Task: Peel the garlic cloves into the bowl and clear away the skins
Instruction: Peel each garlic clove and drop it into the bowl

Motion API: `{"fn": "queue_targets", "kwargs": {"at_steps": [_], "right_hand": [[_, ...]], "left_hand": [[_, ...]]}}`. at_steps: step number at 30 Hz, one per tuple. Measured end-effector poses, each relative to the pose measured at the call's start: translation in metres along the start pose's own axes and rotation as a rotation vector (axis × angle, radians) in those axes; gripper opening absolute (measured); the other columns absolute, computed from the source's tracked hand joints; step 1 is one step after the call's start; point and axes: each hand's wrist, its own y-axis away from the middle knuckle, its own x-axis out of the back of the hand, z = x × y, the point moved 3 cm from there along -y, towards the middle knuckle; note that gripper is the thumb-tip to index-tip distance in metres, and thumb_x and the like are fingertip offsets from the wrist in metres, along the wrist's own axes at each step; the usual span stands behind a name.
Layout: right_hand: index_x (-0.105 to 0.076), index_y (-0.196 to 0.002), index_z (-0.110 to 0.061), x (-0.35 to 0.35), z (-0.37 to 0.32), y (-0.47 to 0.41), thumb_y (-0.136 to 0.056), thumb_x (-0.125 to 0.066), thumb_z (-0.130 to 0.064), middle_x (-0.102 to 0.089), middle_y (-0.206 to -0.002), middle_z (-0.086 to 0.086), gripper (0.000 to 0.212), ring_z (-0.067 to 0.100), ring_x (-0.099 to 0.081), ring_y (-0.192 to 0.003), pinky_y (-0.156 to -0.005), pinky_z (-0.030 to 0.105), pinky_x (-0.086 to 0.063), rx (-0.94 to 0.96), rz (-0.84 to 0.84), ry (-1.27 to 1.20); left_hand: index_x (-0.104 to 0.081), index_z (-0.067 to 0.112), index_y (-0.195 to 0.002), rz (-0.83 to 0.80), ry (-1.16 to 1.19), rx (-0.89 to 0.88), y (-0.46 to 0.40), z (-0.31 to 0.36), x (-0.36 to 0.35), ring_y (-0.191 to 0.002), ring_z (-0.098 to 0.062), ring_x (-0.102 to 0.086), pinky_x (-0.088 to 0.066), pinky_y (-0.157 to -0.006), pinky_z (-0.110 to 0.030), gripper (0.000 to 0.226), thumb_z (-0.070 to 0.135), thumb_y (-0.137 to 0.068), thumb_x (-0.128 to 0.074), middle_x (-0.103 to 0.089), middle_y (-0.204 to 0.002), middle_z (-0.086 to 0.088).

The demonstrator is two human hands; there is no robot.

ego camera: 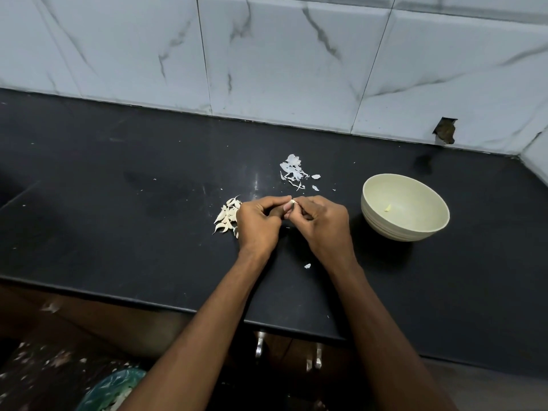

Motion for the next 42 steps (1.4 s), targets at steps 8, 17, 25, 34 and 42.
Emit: {"fn": "queue_targets", "kwargs": {"at_steps": [8,17,25,34,42], "right_hand": [[-0.08,-0.088,-0.021,0.001,-0.006,0.001,-0.088,-0.067,-0.015,-0.071,-0.076,-0.001,0.014,0.015,-0.063,-0.059,-0.058,0.037,-0.056,-0.006,0.077,0.088],[-0.079,-0.083,-0.016,0.003,-0.01,0.0,-0.085,-0.068,-0.011,-0.063,-0.064,0.0,0.012,0.017,-0.055,-0.054,-0.053,0.035,-0.051,-0.02,0.126,0.073],[-0.08,-0.077,-0.016,0.007,-0.009,0.002,-0.083,-0.072,-0.006,-0.057,-0.058,-0.007,0.014,0.012,-0.054,-0.056,-0.057,0.029,-0.046,-0.125,0.121,-0.109],[-0.083,-0.086,-0.019,0.009,-0.005,0.0,-0.088,-0.074,-0.013,-0.073,-0.07,-0.002,0.011,0.018,-0.073,-0.069,-0.072,0.038,-0.06,-0.237,0.04,-0.327],[-0.082,-0.103,-0.012,0.01,0.001,-0.002,-0.097,-0.068,-0.001,-0.079,-0.093,0.008,0.019,0.017,-0.076,-0.083,-0.079,0.024,-0.059,-0.263,-0.087,-0.541]], "left_hand": [[-0.083,0.008,-0.099,0.018,-0.051,-0.066,0.005,0.007,-0.001,-0.088,-0.006,-0.076,-0.056,-0.076,-0.016,0.014,0.0,-0.089,-0.076,-0.08,-0.093,0.001],[-0.083,0.011,-0.099,0.03,-0.158,-0.173,0.01,0.011,-0.002,-0.092,-0.006,-0.074,-0.06,-0.086,-0.027,0.014,0.003,-0.09,-0.076,-0.079,-0.096,0.005],[-0.083,0.01,-0.1,0.022,-0.179,-0.229,0.012,0.013,-0.002,-0.093,-0.005,-0.074,-0.058,-0.086,-0.022,0.017,-0.001,-0.09,-0.074,-0.079,-0.099,0.004],[-0.082,0.008,-0.102,0.025,-0.097,-0.171,0.009,0.01,-0.002,-0.094,-0.009,-0.076,-0.058,-0.088,-0.024,0.016,0.0,-0.09,-0.075,-0.08,-0.098,0.001],[-0.081,0.008,-0.103,0.035,-0.012,-0.117,0.006,0.007,0.001,-0.096,-0.012,-0.076,-0.058,-0.092,-0.026,0.016,0.0,-0.09,-0.076,-0.08,-0.097,-0.001]]}}
